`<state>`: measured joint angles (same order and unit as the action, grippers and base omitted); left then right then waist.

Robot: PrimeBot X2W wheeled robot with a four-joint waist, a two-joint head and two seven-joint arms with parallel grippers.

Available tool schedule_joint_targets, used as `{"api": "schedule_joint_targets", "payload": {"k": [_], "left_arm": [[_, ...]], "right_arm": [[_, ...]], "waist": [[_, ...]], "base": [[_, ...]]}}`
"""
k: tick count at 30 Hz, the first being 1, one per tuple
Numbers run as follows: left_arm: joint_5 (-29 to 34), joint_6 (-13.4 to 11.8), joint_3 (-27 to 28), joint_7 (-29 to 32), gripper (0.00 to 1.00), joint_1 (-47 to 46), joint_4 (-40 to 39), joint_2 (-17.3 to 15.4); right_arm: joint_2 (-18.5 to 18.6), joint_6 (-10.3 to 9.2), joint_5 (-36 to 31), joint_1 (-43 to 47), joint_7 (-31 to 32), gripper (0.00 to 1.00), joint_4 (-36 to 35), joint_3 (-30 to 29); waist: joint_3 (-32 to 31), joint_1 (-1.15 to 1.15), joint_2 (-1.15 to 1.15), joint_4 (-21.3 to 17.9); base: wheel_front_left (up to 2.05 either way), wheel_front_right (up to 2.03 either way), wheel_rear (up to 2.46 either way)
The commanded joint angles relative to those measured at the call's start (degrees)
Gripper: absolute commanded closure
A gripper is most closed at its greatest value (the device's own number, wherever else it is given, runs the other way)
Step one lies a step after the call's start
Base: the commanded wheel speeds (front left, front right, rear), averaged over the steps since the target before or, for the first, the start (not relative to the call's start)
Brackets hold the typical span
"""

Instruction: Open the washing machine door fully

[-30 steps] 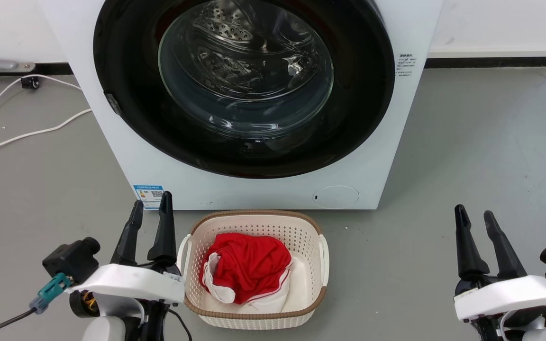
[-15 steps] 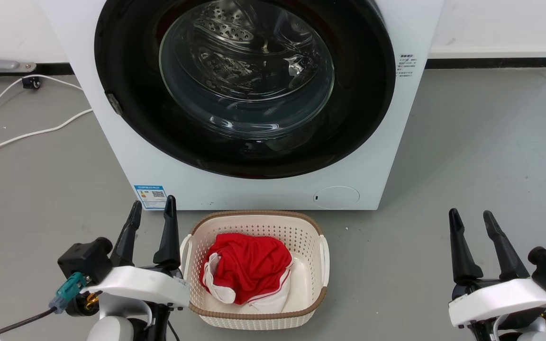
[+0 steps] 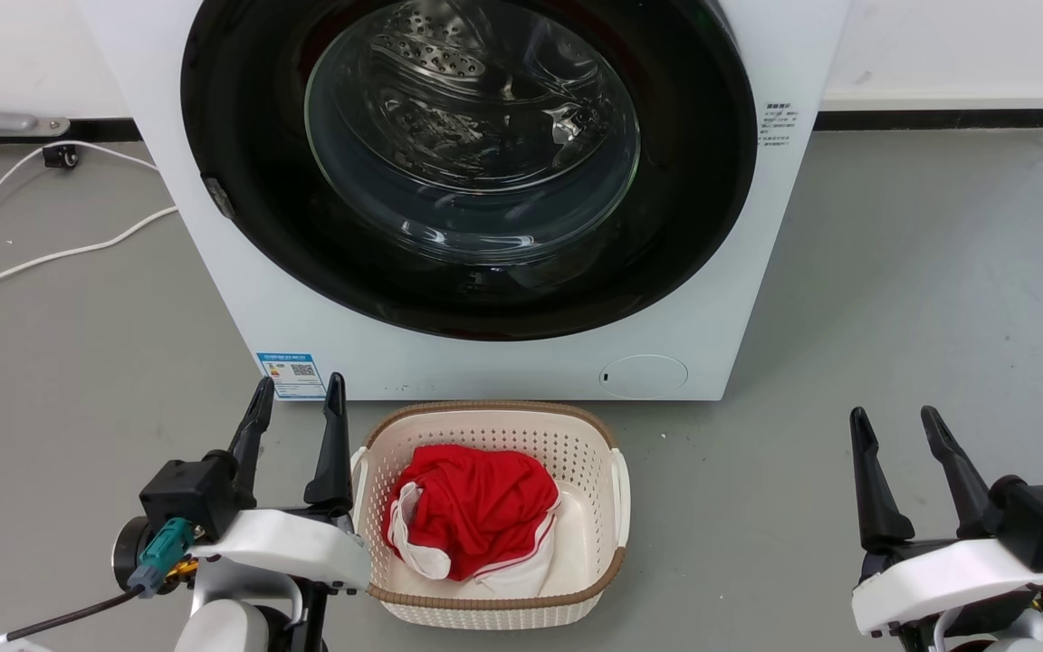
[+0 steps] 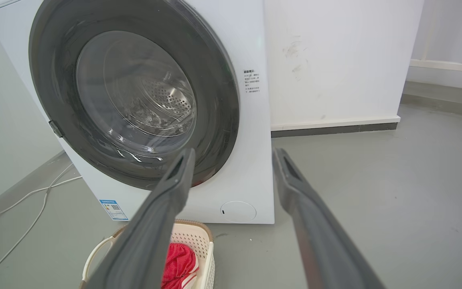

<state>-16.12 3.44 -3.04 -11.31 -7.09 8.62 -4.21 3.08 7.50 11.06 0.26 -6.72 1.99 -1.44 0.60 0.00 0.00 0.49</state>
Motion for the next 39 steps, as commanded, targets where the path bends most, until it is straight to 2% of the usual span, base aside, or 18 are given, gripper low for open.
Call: {"api": "schedule_joint_targets", "payload": {"k": [1,33,39], "left_arm": [[1.3,-0.3,-0.1,-0.6,0.00,-1.0,-0.2,-0.2],[13.1,0.3,-0.4,-4.0,0.00,-1.4,1.4,0.5],[12.7,0.4,-0.1,-4.0,0.00,-1.4,1.7,0.7]], "right_arm": [[-0.2,-0.02,-1.3,0.3,-0.3,0.00,-0.7,0.0],[-0.3,-0.03,-12.1,0.6,-2.7,0.00,-1.1,0.3],[-0.3,-0.03,-11.6,0.5,-2.8,0.00,-0.7,0.2]], "waist": [[0.0,0.00,0.00,0.0],[0.8,0.00,0.00,0.1],[0.9,0.00,0.00,0.1]], "base": [[0.00,0.00,0.00],[0.00,0.00,0.00],[0.00,0.00,0.00]]}}
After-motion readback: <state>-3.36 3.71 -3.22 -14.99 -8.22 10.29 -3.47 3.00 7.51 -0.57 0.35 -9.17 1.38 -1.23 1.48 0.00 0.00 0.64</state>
